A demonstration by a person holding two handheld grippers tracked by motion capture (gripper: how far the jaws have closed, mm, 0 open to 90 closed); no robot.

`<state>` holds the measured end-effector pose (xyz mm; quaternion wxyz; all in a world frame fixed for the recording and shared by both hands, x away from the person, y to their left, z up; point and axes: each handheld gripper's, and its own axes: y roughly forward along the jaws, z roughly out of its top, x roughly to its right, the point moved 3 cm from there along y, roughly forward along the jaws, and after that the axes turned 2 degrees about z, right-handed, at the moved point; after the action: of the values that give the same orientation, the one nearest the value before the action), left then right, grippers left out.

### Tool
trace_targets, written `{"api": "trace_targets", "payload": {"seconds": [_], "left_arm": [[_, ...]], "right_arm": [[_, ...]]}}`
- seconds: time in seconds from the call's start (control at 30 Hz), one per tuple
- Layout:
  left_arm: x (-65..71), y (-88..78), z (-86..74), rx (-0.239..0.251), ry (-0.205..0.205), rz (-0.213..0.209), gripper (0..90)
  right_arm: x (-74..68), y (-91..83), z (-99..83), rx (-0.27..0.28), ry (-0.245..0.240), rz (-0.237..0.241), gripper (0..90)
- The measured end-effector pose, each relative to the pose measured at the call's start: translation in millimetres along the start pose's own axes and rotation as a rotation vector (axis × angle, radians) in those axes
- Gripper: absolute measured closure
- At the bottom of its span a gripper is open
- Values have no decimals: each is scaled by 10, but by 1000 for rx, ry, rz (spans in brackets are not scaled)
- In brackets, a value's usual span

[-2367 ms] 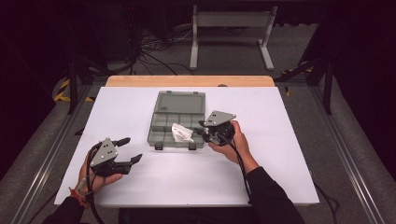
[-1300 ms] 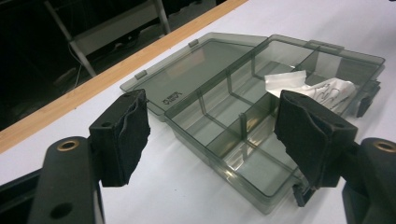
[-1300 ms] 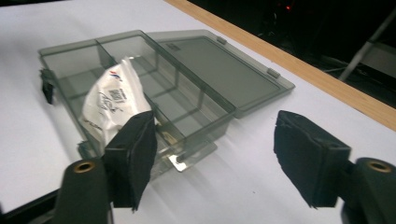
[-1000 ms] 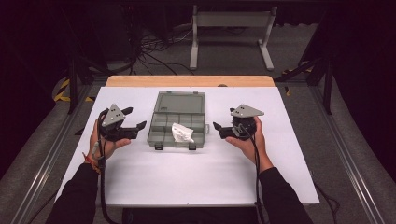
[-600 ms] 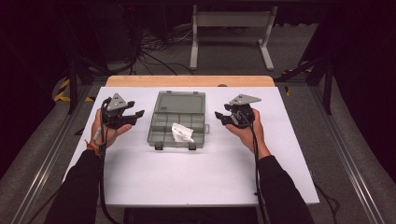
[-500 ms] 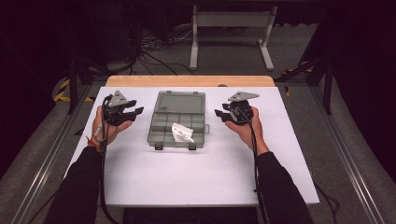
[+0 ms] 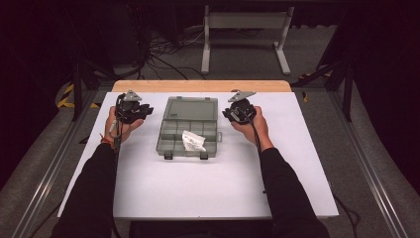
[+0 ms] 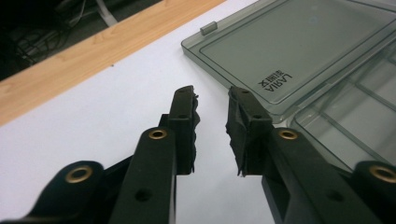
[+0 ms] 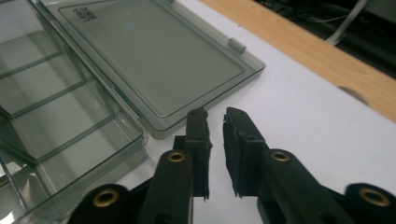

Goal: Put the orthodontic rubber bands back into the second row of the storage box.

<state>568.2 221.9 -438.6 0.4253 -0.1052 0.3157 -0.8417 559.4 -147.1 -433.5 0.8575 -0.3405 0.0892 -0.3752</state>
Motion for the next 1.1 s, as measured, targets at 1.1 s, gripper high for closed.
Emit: {"api": "trace_targets", "payload": {"seconds": [1.1], "left_arm": [[161, 501, -104, -143, 86, -52, 896]], "right_arm": [[-11, 499, 15, -206, -10, -3, 900]]}}
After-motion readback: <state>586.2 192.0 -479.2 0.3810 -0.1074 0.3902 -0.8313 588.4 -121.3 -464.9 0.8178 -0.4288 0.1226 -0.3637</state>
